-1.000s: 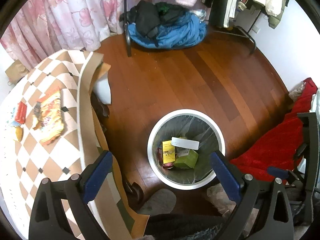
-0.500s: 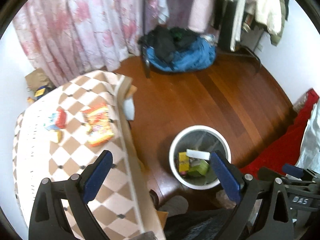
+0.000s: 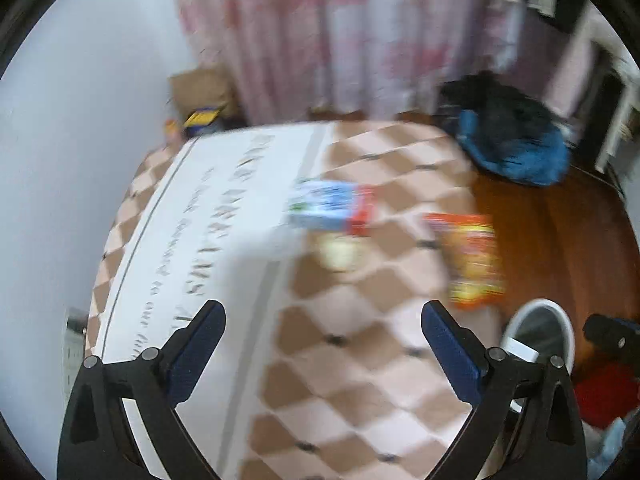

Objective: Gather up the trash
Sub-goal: 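Grasp the clear plastic lid with the left tool while the right tool grasps the orange chip bag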

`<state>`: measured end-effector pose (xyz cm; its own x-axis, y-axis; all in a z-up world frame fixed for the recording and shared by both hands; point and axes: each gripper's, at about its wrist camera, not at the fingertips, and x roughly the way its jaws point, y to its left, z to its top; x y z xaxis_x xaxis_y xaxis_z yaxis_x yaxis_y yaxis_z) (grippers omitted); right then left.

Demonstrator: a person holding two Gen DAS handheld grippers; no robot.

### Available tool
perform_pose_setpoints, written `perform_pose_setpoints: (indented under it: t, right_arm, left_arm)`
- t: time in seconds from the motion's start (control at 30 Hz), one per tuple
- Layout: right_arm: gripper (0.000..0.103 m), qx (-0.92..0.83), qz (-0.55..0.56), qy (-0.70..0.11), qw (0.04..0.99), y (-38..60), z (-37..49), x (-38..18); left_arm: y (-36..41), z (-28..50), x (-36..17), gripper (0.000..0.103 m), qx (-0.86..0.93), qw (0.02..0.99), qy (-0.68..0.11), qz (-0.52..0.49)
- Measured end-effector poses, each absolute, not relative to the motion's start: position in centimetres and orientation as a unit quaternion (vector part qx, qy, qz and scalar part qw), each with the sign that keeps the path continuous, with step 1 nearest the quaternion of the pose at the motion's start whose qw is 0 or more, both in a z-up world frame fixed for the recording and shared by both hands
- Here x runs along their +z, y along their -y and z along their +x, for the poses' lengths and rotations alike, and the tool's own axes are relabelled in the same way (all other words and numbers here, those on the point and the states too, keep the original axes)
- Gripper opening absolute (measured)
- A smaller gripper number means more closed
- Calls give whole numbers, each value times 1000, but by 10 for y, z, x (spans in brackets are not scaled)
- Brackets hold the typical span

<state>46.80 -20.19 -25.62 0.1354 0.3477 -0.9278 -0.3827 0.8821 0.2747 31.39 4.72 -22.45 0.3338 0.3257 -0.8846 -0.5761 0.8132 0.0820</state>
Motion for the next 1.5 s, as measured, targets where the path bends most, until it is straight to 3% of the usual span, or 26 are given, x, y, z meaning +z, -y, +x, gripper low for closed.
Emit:
perform_pose_setpoints:
  t: [0.17,0.2,0.43,0.47,0.5,0.53,0.6,0.67,0.7,0.73,1.2,1.5]
  right_arm:
    - [103,239,-62,-636,731,118,504,-309]
    - [103,236,-68,-639,729,112,508,-316]
    - [102,211,-104,-667,707,67,532,-366]
    - [97,212,-107,-666,708,63,531,-369]
    - [82,212,-109,-663,710,62,530,-368]
    - [75,212,-113,-659,712,59,528,-367]
    - [73,207,-131,-648,721,57,521,-365]
    - [67,205,-146,-634,731,54,515,-362]
    - [65,208,-148,-630,733,54,513,-359]
    - [64,216,-143,-627,734,54,510,-357]
    - [56,240,-156,-622,729,32,484,-354]
    - [48,266,-130,-604,740,40,460,-327]
  left_arm:
    - [-110,306,-261,99,295,786,-517,-164]
    - [-120,309,-267,95,291,785,-520,-169]
    - [-137,338,-293,93,236,781,-552,-172]
    - [-138,342,-297,93,232,780,-556,-171]
    - [-137,345,-298,89,224,781,-558,-171]
    - [-137,348,-302,81,218,781,-560,-170]
    - [-136,351,-305,77,211,780,-564,-172]
    - [-135,352,-307,62,207,780,-564,-174]
    - [-135,353,-309,46,205,780,-565,-174]
    - [-135,354,-311,40,202,777,-569,-178]
    - [-131,347,-305,37,214,789,-557,-148]
    - [-126,319,-272,37,237,808,-523,-134]
